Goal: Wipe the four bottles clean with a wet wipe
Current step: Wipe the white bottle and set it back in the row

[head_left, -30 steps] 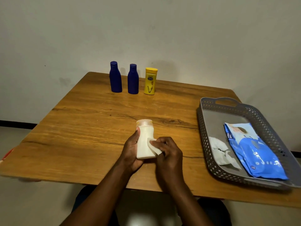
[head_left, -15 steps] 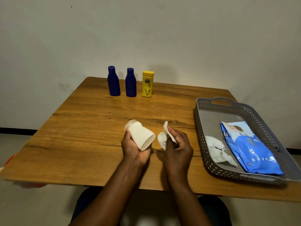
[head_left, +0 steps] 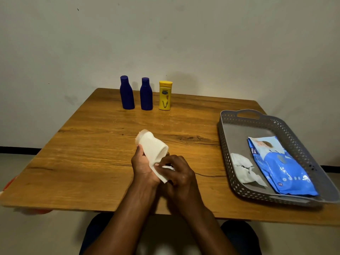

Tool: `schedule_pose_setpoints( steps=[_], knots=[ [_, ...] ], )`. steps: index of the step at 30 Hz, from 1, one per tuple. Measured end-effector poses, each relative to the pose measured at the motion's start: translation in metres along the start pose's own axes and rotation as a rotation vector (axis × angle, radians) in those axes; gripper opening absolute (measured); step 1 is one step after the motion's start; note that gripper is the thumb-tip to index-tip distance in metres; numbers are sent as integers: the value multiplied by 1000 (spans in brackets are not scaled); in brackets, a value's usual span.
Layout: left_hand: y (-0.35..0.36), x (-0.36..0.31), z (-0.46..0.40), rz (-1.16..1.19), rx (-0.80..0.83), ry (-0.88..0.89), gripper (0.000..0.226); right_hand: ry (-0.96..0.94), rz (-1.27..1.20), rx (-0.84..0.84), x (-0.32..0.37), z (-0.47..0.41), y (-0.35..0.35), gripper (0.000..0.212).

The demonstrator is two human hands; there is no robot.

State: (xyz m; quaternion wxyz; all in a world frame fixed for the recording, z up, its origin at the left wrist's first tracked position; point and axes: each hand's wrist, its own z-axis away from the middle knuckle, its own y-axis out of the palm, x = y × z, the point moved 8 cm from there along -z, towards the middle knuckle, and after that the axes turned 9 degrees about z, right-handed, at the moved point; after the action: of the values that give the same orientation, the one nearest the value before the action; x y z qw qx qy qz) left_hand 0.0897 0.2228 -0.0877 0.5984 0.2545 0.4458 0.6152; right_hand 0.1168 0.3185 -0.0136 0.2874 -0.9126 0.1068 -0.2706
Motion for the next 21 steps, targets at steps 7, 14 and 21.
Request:
schedule_pose_setpoints(
  steps=[7, 14, 21],
  knots=[
    [-7, -12, -10, -100, 174, 10, 57, 784, -799, -156, -60, 27, -24, 37],
    [-1, 0, 0, -250, 264, -55, 54, 635, -400, -123, -60, -22, -31, 34],
    [-11, 8, -3, -243, 227, -60, 43, 384, -83, 18, -39, -60, 10, 25]
  ],
)
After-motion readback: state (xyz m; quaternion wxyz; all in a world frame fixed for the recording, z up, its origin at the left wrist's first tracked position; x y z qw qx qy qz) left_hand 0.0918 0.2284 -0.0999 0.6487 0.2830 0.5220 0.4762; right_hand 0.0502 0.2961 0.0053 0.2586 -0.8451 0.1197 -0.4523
